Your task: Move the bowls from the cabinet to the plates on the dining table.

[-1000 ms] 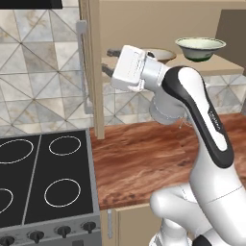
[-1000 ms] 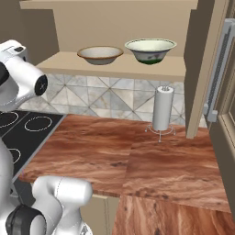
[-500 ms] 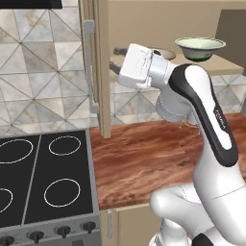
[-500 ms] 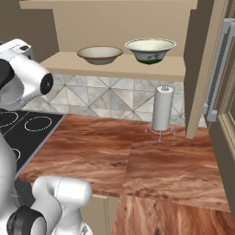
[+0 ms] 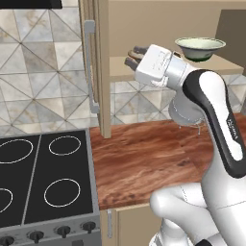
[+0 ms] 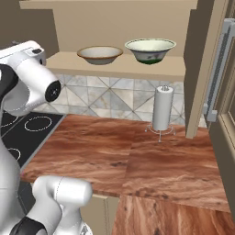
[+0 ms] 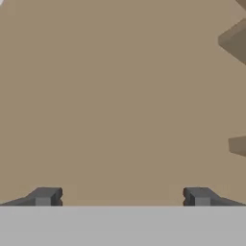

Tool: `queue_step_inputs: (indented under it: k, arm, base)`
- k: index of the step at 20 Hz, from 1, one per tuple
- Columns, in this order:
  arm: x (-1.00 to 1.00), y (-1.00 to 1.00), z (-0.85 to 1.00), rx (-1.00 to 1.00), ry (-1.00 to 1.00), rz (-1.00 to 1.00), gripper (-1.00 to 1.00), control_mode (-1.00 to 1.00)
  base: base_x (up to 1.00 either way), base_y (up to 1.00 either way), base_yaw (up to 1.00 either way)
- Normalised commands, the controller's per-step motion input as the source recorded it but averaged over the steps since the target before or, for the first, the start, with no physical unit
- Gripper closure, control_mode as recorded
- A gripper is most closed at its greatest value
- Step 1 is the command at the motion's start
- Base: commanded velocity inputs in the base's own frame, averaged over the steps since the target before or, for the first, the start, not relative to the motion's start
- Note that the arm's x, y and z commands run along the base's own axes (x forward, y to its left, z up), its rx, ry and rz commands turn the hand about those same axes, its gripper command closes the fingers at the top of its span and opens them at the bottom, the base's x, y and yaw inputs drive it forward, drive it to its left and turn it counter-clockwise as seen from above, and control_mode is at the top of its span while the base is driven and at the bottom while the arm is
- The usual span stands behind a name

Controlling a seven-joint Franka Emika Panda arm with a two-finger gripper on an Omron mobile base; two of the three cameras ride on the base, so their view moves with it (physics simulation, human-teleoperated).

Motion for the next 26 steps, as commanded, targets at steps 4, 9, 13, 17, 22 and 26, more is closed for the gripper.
queue_step_inputs:
  k: [4, 9, 13, 17, 22, 26]
  arm:
    - [0.0, -0.3, 0.08, 0.03, 0.12, -0.15, -1.0, -1.0]
    - [0.0, -0.3, 0.1, 0.0, 0.16, -0.14, -1.0, -1.0]
    - [0.0, -0.34, 0.17, 0.01, 0.19, -0.11, -1.0, -1.0]
    - [0.0, -0.36, 0.19, 0.03, 0.17, -0.11, -1.0, -1.0]
    - [0.0, -0.31, 0.12, 0.04, 0.13, -0.14, -1.0, -1.0]
    - [0.0, -0.13, 0.0, 0.02, 0.06, -0.21, -1.0, -1.0]
  base:
    - [0.0, 0.0, 0.0]
    - [0.0, 0.0, 0.0]
    - [0.0, 0.0, 0.0]
    - [0.0, 0.0, 0.0]
    - [0.0, 0.0, 0.0]
    - [0.0, 0.0, 0.0]
